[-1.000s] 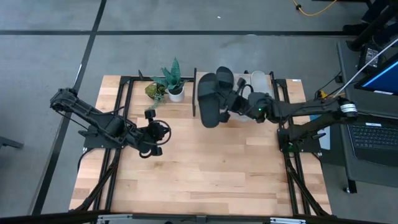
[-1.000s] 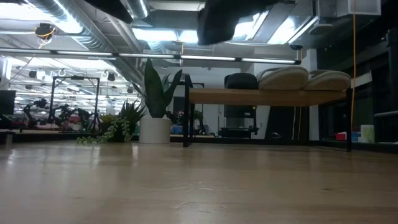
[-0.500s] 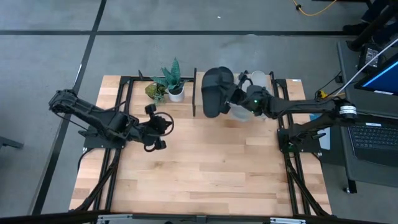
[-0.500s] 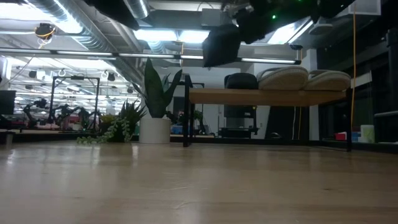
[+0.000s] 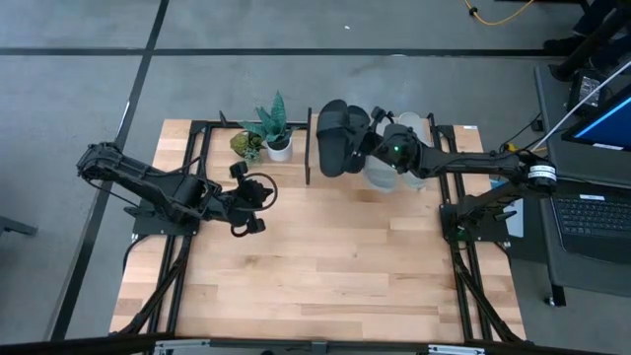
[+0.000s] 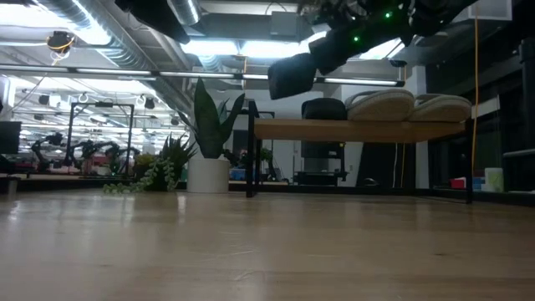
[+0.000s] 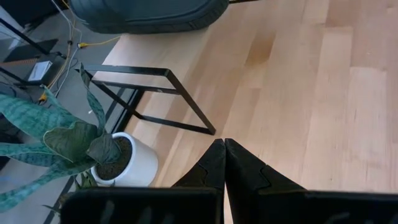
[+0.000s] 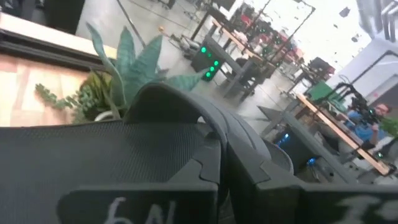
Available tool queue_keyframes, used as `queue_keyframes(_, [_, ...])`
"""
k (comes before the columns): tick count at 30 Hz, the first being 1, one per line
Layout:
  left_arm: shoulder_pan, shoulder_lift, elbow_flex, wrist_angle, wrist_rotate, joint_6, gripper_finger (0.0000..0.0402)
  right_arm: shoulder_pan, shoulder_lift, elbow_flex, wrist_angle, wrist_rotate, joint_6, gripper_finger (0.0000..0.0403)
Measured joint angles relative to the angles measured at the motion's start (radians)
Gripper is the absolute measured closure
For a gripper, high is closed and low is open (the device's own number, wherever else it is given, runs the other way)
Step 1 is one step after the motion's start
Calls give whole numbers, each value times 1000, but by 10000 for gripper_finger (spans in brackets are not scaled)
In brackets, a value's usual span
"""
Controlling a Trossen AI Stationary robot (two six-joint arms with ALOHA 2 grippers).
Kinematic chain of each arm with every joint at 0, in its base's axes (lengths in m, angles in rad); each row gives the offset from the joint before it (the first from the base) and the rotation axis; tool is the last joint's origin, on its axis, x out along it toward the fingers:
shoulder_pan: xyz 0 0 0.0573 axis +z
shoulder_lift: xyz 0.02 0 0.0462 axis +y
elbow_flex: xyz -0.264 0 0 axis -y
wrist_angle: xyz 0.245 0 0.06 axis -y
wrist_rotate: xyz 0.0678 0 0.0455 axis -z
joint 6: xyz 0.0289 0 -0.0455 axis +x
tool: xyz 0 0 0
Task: Pick and place slides into the shelf
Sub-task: Put the black slipper on the shelf
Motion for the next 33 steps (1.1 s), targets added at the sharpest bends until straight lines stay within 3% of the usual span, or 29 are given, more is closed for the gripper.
queue_keyframes(33, [0, 0, 0, -1, 0, 2, 402, -73, 98, 3, 102, -76, -58, 391])
